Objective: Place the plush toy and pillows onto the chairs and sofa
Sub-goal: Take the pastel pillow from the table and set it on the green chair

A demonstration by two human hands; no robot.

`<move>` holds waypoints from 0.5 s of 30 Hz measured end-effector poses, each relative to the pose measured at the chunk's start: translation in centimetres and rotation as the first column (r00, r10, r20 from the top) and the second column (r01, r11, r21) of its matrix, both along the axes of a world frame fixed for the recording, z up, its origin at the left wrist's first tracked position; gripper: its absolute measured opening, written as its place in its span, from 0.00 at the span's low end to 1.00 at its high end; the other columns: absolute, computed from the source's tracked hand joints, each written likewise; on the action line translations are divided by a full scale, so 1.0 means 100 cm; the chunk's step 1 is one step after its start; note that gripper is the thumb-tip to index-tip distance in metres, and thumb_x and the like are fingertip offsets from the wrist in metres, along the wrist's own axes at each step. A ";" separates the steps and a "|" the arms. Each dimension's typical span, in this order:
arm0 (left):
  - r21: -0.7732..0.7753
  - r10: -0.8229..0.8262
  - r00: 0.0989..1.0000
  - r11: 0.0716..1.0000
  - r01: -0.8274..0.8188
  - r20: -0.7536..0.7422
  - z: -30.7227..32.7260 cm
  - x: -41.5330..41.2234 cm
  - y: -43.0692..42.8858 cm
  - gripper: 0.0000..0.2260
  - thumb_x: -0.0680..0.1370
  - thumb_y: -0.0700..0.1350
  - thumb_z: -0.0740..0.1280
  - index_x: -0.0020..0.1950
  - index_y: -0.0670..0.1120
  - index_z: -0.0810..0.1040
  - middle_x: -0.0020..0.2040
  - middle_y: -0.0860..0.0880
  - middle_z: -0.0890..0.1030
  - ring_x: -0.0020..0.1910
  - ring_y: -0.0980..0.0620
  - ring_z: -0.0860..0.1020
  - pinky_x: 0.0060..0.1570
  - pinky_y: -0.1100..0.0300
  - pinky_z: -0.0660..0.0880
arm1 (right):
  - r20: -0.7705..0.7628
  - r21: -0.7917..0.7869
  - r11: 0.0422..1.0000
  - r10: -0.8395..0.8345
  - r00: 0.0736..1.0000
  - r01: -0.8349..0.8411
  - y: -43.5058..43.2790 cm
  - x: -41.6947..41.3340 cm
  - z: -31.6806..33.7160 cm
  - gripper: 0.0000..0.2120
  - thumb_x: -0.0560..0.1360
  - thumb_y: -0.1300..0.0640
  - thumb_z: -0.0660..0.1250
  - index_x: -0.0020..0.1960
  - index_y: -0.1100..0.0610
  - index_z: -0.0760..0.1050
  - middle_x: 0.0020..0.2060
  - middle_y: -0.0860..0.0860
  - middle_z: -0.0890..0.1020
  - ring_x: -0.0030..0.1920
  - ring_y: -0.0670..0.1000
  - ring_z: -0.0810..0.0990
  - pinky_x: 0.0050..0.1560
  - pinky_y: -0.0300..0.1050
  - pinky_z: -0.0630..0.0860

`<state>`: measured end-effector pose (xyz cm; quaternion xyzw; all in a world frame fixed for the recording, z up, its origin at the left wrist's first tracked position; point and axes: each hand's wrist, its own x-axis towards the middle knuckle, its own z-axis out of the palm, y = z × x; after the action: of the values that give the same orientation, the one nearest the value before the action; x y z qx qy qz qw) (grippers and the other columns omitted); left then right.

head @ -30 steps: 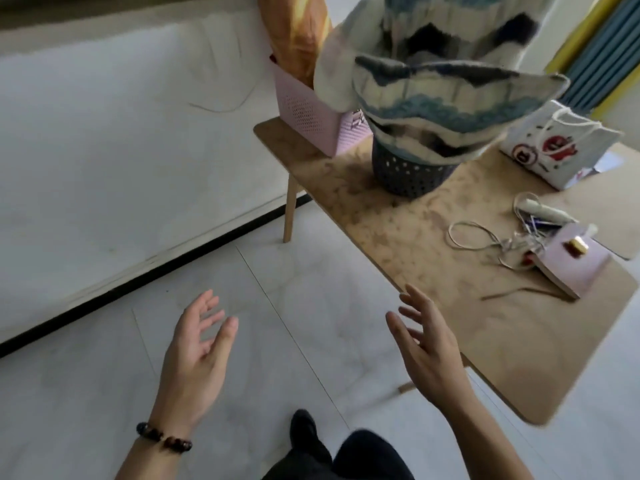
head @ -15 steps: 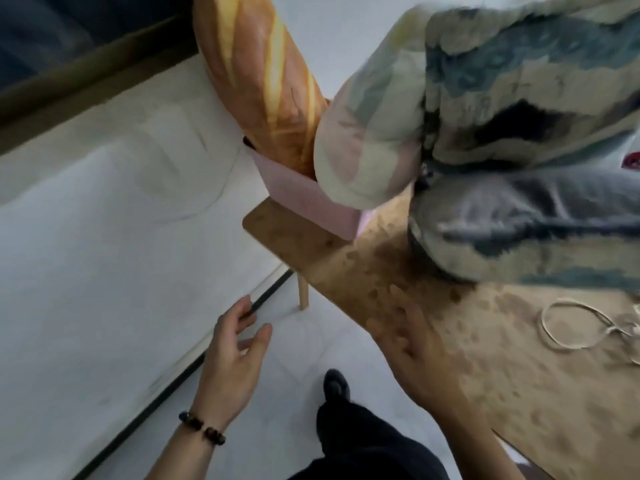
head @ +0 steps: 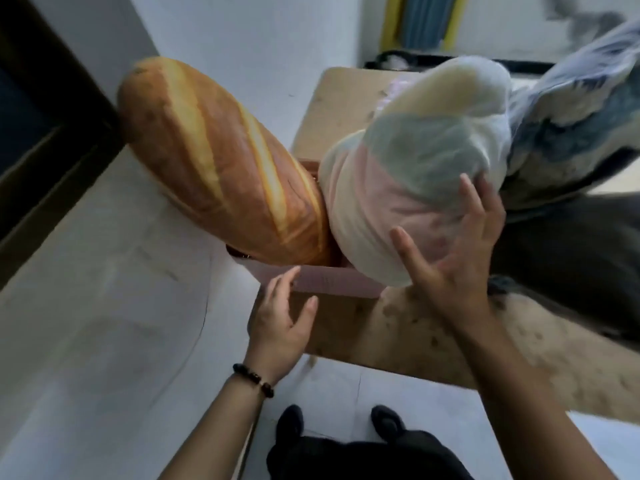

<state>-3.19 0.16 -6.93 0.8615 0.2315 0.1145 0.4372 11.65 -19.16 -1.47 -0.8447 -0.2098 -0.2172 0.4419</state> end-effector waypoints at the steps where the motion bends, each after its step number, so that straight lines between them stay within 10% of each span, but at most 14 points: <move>1: 0.031 -0.092 0.996 0.995 0.092 -0.003 0.000 0.008 0.010 0.25 0.79 0.55 0.64 0.75 0.50 0.68 0.69 0.54 0.72 0.67 0.58 0.70 0.65 0.60 0.70 | 0.006 0.008 0.996 -0.085 0.996 0.085 0.008 -0.001 -0.002 0.46 0.72 0.42 0.76 0.78 0.66 0.60 0.76 0.67 0.59 0.79 0.63 0.58 0.78 0.60 0.61; 7: 0.279 -0.514 0.858 0.821 0.499 -0.021 -0.027 0.060 0.039 0.21 0.80 0.48 0.66 0.72 0.43 0.73 0.68 0.45 0.76 0.67 0.47 0.74 0.66 0.54 0.71 | -0.034 0.009 0.908 -0.419 0.907 0.420 0.046 0.004 -0.009 0.61 0.63 0.36 0.81 0.79 0.67 0.55 0.77 0.67 0.56 0.80 0.63 0.55 0.80 0.57 0.55; 15: 0.568 -0.551 0.820 0.630 0.529 -0.153 -0.074 0.086 0.044 0.14 0.80 0.52 0.55 0.54 0.49 0.79 0.45 0.49 0.80 0.45 0.46 0.77 0.47 0.51 0.62 | -0.501 0.099 0.843 -0.417 0.758 0.529 0.054 0.022 -0.003 0.74 0.53 0.32 0.83 0.82 0.46 0.38 0.76 0.51 0.69 0.73 0.52 0.72 0.68 0.42 0.68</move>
<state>5.44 4.51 -14.38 0.9799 -0.0917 0.0591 0.1670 13.87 -13.71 -1.79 -0.8385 0.1503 -0.1388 0.5051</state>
